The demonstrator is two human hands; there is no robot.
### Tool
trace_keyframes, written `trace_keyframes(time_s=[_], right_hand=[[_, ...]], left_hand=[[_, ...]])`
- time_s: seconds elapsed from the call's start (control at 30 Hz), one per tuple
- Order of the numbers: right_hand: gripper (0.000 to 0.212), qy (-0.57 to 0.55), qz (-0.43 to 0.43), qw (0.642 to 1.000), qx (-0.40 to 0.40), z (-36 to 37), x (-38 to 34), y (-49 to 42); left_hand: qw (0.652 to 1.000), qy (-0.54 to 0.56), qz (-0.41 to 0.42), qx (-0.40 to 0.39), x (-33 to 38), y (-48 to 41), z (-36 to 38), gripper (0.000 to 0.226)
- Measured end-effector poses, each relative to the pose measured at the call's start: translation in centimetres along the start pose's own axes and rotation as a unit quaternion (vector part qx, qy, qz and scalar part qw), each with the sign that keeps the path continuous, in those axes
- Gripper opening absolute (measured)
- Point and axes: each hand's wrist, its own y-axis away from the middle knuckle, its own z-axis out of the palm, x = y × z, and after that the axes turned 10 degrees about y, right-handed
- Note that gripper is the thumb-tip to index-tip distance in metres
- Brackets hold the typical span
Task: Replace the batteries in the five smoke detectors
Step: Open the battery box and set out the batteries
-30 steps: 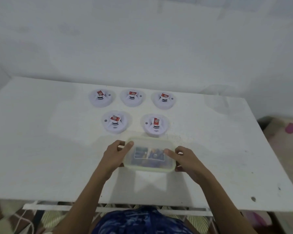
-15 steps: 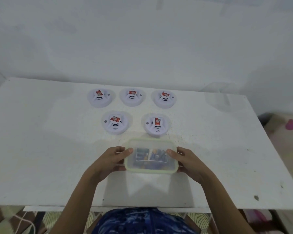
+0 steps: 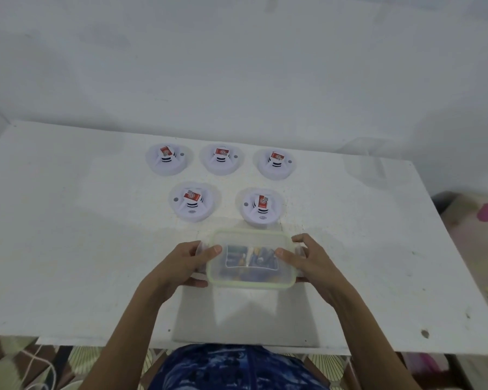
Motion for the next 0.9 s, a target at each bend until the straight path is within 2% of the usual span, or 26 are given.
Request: trace_keyframes(time_s=[0.17, 0.33, 0.4, 0.5, 0.57, 0.7, 0.83, 0.9], right_hand=[[0.040, 0.065, -0.090, 0.994, 0.020, 0.4, -0.5, 0.3], [0.064, 0.169, -0.042, 0.984, -0.047, -0.7, -0.5, 1.1], [0.062, 0.194, -0.028, 0.977, -0.089, -0.5, -0.4, 1.6], [0.053, 0.176, -0.019, 0.976, -0.131, 0.9, -0.1, 2.4], [0.046, 0.158, -0.011, 0.976, -0.147, 1.8, -0.2, 2.9], [0.040, 0.138, 0.019, 0.979, -0.148, 2.5, -0.7, 3.1], [0.035, 0.075, -0.009, 0.995, -0.068, 2.5, -0.3, 2.1], [0.034, 0.011, -0.001, 0.998, -0.069, 2.5, 0.0, 1.7]], left_hand=[[0.999, -0.042, -0.003, 0.011, 1.0, 0.0, 0.0, 0.040], [0.993, 0.055, 0.076, 0.072, 1.4, -0.3, 0.2, 0.027], [0.985, 0.101, 0.122, 0.062, 1.0, -0.5, 0.2, 0.031], [0.982, 0.094, 0.160, 0.047, 0.2, -0.4, 0.8, 0.041], [0.989, 0.074, 0.125, 0.037, -0.3, -0.4, 1.3, 0.042], [1.000, 0.012, 0.000, 0.014, -0.8, 0.1, 1.6, 0.039], [0.999, -0.012, -0.024, -0.033, -0.7, 0.6, 0.7, 0.045], [0.998, 0.003, -0.036, -0.056, -0.5, 0.8, 0.2, 0.048]])
